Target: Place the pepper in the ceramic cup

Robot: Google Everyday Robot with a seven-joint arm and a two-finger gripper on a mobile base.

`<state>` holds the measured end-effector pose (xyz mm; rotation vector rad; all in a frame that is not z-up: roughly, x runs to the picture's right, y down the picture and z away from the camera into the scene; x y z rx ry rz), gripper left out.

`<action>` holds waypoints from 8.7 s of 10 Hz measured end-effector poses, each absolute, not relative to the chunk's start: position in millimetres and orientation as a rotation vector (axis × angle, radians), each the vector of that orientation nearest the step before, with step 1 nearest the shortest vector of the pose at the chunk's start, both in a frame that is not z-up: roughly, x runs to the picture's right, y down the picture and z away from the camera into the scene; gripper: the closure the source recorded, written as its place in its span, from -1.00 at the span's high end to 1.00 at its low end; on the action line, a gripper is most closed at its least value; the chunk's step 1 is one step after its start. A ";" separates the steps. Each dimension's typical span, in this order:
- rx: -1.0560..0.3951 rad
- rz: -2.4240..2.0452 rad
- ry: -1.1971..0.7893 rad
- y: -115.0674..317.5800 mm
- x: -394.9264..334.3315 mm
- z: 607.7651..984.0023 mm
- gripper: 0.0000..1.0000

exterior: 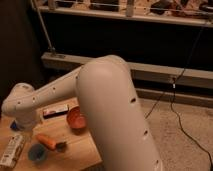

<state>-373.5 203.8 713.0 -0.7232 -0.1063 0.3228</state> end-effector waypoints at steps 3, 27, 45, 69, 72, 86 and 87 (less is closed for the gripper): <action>-0.707 0.283 -0.128 217.9 -395.1 725.9 0.30; -0.711 0.275 0.022 253.9 -390.6 794.2 -0.14; -0.689 0.270 -0.062 223.7 -387.1 758.1 -0.14; -0.647 0.256 -0.195 195.2 -382.0 693.9 0.60; -0.674 0.216 -0.187 211.7 -403.7 700.6 0.60; -0.737 0.163 -0.048 272.4 -398.8 764.7 0.56; -0.741 0.165 -0.047 274.1 -399.3 765.7 0.49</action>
